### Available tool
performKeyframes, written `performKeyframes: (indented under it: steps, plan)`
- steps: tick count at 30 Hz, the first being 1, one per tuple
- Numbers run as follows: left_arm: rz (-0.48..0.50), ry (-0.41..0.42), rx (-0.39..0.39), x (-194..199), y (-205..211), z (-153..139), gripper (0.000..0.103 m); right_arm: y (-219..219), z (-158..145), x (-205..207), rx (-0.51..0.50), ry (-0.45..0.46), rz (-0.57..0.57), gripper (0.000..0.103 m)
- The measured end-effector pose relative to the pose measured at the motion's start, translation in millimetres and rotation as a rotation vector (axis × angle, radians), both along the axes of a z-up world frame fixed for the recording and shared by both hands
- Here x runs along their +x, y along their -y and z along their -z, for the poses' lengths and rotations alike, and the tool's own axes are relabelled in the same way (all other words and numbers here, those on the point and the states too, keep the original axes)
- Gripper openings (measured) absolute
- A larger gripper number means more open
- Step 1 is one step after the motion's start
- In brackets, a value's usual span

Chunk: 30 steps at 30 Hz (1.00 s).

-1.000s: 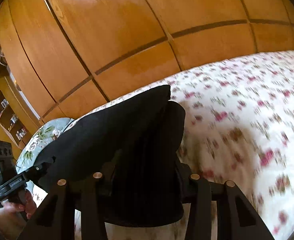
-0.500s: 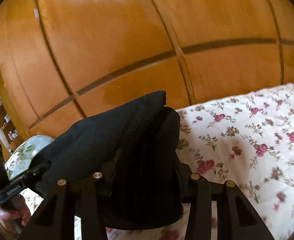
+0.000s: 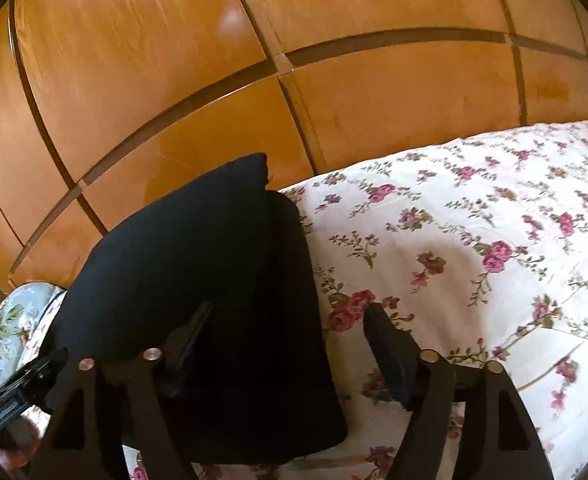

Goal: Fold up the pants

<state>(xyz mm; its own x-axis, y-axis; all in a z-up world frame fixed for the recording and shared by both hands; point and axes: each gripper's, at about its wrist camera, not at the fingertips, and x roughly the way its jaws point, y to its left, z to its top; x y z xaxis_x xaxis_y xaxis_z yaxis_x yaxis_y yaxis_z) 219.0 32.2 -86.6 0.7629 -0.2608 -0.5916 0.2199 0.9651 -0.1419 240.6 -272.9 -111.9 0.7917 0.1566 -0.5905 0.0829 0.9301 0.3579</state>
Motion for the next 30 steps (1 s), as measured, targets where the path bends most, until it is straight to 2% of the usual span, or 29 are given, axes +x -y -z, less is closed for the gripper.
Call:
performKeyframes:
  steps: [3, 6, 10, 17, 20, 24, 30]
  plan:
    - [-0.054, 0.051, 0.074, -17, 10, -8, 0.077, -5, -6, -9, -0.047, 0.006, 0.022, 0.075]
    - [-0.087, 0.069, 0.11, -36, 19, -13, 0.077, -12, -15, -27, -0.076, 0.016, 0.046, 0.075]
    - [-0.047, 0.032, 0.065, -52, 27, -12, 0.077, -22, -24, -56, -0.078, 0.009, 0.057, 0.075]
    - [-0.136, -0.006, 0.083, -90, 38, -12, 0.077, -51, -28, -104, -0.124, 0.009, 0.03, 0.075]
    - [-0.175, 0.002, 0.129, -104, 40, -10, 0.077, -61, -30, -118, -0.146, 0.012, 0.019, 0.075]
    - [-0.177, -0.009, 0.115, -127, 39, -12, 0.077, -73, -34, -139, -0.178, 0.009, -0.001, 0.076]
    - [-0.204, 0.015, 0.097, -155, 31, -28, 0.077, -80, -55, -168, -0.183, 0.032, -0.01, 0.077]
